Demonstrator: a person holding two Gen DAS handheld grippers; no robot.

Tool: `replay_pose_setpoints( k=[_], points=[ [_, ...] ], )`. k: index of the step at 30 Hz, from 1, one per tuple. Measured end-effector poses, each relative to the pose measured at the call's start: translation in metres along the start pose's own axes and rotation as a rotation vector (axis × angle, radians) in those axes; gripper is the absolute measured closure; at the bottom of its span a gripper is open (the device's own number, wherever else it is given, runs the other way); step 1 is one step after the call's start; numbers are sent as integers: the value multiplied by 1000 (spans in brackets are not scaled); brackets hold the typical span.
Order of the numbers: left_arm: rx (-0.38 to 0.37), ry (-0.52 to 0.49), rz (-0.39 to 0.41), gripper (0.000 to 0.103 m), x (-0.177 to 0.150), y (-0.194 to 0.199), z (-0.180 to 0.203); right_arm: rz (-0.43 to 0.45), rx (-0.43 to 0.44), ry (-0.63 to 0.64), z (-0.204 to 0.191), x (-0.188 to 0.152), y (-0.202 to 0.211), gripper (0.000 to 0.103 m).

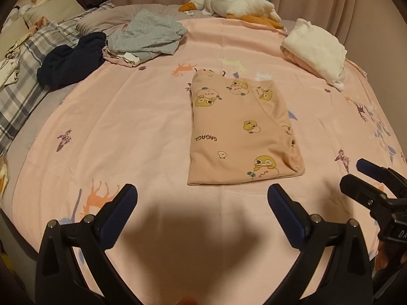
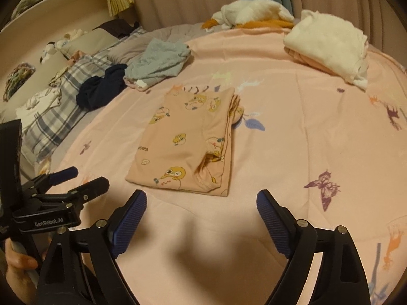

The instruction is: Fold small clothes

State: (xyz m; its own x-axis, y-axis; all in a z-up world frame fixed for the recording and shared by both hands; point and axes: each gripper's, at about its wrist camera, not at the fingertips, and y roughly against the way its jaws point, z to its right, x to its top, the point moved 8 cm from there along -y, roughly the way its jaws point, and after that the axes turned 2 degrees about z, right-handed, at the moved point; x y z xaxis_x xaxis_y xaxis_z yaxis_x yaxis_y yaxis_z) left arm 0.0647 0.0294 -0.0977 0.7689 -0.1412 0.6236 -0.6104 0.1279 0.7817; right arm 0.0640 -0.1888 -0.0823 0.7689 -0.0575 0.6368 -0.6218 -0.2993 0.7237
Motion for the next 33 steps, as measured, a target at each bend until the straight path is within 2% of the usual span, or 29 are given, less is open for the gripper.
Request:
replay_pose_setpoints(
  k=[2, 6, 16, 33],
  points=[
    [12, -7, 7, 1, 1, 7, 1, 17, -5, 12, -3, 2, 5, 1],
    [2, -6, 13, 1, 2, 17, 5, 39, -11, 26, -8, 5, 13, 1],
    [38, -6, 32, 0, 4, 37, 9, 81, -71, 47, -16, 12, 28, 1],
    [48, 13, 38, 0, 5, 43, 6, 87, -63, 43, -22, 13, 31, 1]
  ],
)
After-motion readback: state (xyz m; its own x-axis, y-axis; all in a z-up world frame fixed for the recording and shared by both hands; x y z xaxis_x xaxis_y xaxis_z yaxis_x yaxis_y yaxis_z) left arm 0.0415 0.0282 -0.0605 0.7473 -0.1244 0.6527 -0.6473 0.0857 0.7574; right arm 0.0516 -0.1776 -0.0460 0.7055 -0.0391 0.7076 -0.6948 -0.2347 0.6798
